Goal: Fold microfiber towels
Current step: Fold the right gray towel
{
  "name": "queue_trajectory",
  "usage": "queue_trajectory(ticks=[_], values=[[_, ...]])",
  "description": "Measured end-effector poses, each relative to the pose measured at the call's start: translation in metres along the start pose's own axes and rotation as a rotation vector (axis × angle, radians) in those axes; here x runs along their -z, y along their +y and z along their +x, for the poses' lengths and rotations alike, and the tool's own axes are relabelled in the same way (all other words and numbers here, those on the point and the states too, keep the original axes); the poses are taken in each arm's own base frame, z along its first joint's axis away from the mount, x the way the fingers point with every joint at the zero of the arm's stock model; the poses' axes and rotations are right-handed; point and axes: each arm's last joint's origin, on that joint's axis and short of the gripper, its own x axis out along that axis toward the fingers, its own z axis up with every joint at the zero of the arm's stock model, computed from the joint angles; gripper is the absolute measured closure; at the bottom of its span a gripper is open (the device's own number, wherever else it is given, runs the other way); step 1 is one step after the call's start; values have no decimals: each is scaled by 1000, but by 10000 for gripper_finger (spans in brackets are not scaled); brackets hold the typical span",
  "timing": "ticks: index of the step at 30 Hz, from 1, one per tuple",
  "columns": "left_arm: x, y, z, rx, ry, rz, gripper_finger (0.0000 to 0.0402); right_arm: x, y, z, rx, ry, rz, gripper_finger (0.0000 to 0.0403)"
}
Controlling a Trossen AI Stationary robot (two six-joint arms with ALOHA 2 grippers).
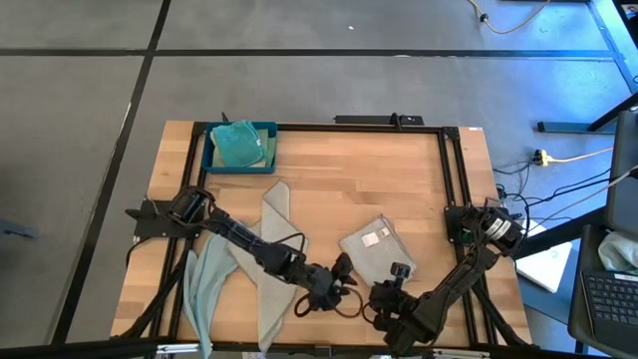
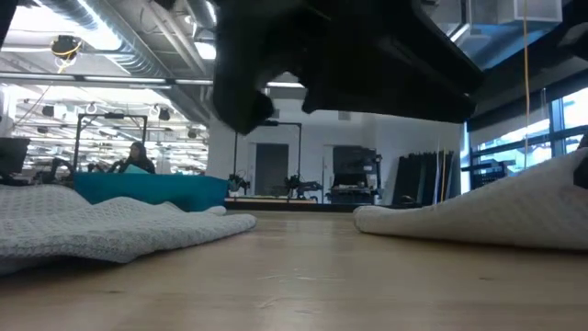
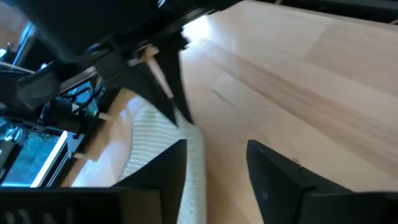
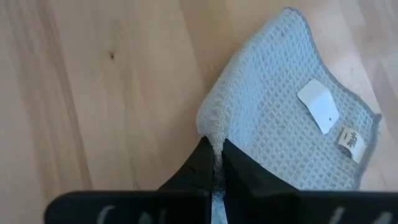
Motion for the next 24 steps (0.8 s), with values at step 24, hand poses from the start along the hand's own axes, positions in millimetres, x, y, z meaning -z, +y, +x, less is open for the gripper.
queue_trajectory(ticks=[24], values=[[39,8,30,3,59,-124,185,-34,1,-3,-54,-51,-1,387]])
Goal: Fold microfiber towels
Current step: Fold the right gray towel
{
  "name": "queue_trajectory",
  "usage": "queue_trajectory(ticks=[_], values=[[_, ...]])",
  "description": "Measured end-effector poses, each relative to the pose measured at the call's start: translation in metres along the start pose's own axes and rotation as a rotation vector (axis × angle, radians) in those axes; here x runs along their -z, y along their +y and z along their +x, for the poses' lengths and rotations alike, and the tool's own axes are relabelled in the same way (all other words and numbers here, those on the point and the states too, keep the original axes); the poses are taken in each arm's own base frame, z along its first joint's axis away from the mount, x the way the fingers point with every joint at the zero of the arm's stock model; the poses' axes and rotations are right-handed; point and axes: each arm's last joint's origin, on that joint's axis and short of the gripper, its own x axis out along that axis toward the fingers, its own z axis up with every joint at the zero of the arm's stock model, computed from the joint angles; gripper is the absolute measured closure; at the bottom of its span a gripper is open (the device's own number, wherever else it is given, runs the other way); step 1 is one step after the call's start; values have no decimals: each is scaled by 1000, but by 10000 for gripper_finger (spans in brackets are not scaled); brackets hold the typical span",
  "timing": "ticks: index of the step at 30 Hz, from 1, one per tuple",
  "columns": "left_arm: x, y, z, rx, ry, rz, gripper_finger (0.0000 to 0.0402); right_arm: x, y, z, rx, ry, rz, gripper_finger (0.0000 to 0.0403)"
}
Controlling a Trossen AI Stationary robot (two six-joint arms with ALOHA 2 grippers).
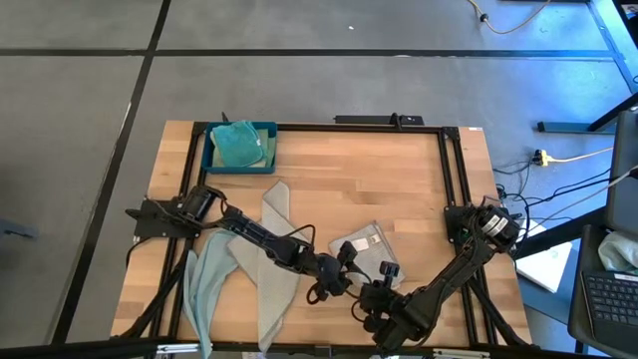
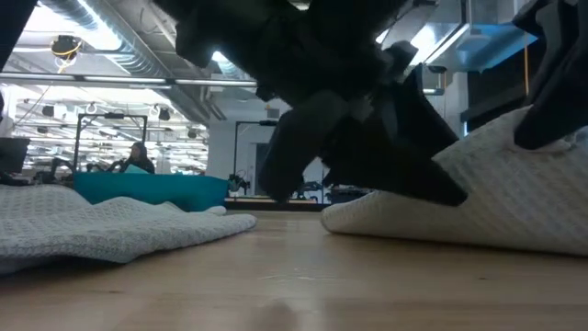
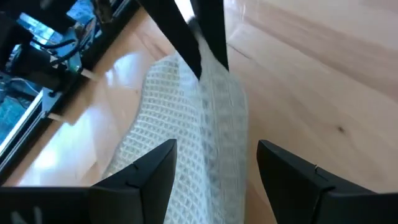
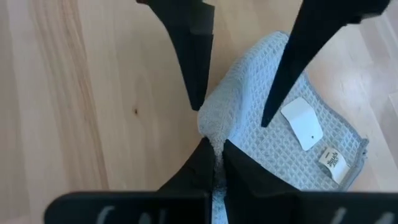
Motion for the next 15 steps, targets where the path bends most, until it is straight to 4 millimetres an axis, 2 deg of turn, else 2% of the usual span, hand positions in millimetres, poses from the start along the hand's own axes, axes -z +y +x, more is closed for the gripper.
queue_trajectory(ticks=[7,15], values=[[-11,4,-2,-57,-99,-98,190,-3,-1,1,9,-13,6,387],[-5,2,-1,-49,-31,-144,214,-3,-2,1,11,-16,7,386]])
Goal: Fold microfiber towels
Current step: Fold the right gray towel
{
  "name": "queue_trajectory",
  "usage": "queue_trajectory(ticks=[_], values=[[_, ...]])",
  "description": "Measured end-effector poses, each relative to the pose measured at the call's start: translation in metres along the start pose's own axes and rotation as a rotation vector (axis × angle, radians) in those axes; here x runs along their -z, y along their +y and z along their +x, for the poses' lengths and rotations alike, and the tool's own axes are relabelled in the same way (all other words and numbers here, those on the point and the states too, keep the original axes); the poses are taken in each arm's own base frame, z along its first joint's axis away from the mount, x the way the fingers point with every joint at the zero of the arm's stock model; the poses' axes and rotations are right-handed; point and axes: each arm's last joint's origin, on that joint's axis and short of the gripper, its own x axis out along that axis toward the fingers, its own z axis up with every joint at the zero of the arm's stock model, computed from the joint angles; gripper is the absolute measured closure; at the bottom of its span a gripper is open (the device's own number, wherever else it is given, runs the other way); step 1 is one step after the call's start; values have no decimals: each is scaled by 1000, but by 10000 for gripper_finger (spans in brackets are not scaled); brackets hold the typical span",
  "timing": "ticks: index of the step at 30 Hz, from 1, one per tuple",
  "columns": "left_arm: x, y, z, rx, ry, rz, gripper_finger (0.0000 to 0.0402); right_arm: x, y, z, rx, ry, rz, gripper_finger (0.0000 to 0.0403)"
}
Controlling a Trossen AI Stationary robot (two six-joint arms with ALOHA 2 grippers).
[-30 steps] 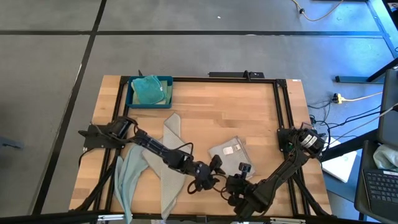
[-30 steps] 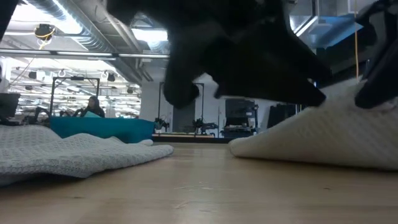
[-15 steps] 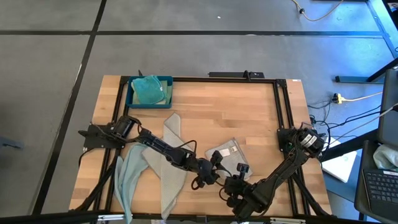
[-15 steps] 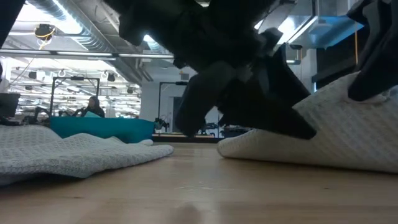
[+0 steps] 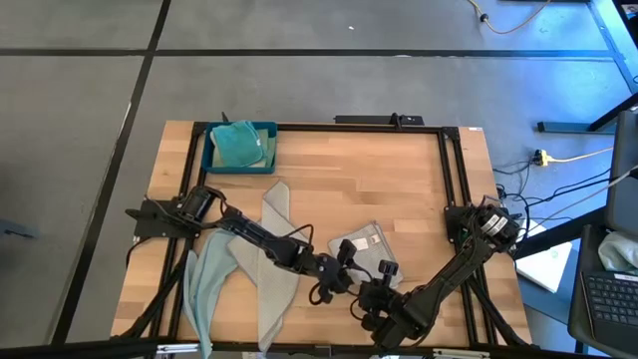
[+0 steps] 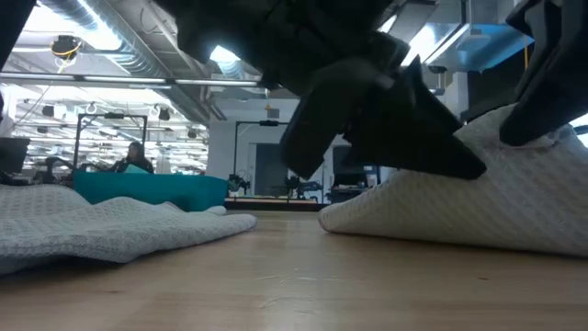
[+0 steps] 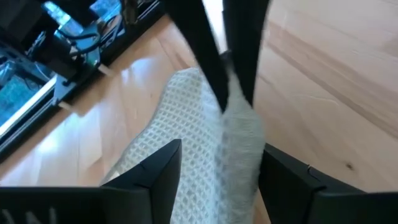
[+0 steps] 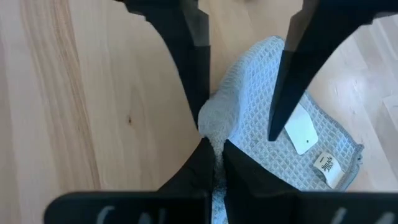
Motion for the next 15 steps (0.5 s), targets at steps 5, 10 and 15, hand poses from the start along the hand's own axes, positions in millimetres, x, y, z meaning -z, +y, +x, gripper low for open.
queue_trajectory(ticks=[5,10,15], values=[[-2,-2,-1,-2,-15,-21,256,-1,0,0,8,-22,4,386],[0,-3,-1,18,2,-19,343,-1,0,0,9,-23,4,386],[-3,-4,-1,21,-22,-21,394,-1,0,0,11,-26,-24,382]])
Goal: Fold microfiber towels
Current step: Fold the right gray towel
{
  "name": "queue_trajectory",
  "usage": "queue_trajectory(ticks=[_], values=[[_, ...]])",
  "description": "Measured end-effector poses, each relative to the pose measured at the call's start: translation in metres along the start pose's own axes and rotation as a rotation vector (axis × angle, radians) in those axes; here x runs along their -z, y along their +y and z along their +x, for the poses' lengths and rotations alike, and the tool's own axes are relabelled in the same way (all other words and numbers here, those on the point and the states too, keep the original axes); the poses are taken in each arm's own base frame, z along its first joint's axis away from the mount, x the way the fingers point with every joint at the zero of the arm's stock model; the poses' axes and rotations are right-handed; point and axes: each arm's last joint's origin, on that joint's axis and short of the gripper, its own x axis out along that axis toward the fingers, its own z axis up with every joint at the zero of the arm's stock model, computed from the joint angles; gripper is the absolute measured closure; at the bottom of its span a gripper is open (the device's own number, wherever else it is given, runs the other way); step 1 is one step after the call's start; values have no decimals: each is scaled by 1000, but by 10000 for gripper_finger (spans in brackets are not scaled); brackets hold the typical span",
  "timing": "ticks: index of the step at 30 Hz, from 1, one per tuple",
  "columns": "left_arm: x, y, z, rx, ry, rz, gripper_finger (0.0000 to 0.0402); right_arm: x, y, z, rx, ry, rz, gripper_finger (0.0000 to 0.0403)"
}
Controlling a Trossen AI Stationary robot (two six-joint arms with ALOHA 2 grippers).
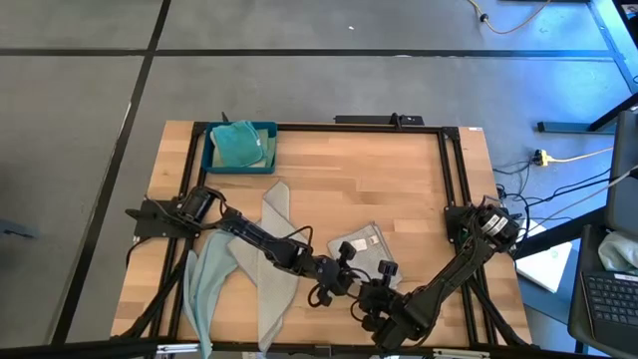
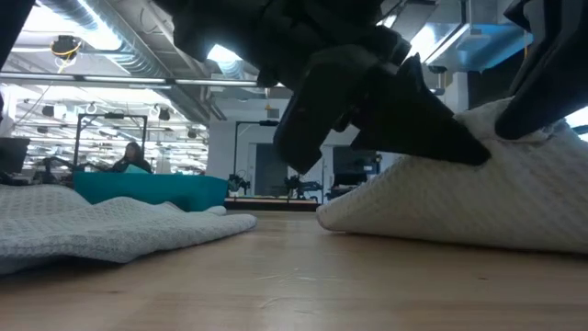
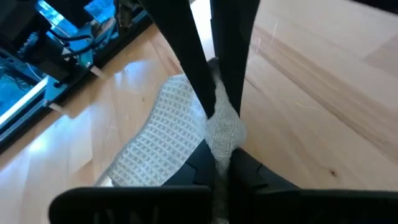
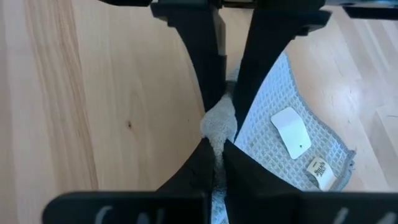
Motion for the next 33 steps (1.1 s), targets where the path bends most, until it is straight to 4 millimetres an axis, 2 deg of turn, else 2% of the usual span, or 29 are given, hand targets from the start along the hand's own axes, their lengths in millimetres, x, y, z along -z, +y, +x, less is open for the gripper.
queue_trajectory(ticks=[3,9,15,20,23,28,33], values=[[0,1,0,-43,17,13,399,0,-1,0,9,-3,-4,364],[-7,8,-11,-135,79,101,400,1,-3,-2,36,-3,-24,297],[-16,26,-37,-245,220,198,401,-10,-3,-34,82,-62,-54,239],[-29,58,-77,-355,321,204,401,-17,-5,-61,119,-138,-57,224],[-36,78,-107,-407,358,158,401,-15,-4,-67,134,-196,-49,227],[-35,106,-159,-461,455,87,401,-8,-3,-62,160,-223,-71,239],[-21,125,-196,-471,577,44,401,3,-4,-49,197,-229,-103,247]])
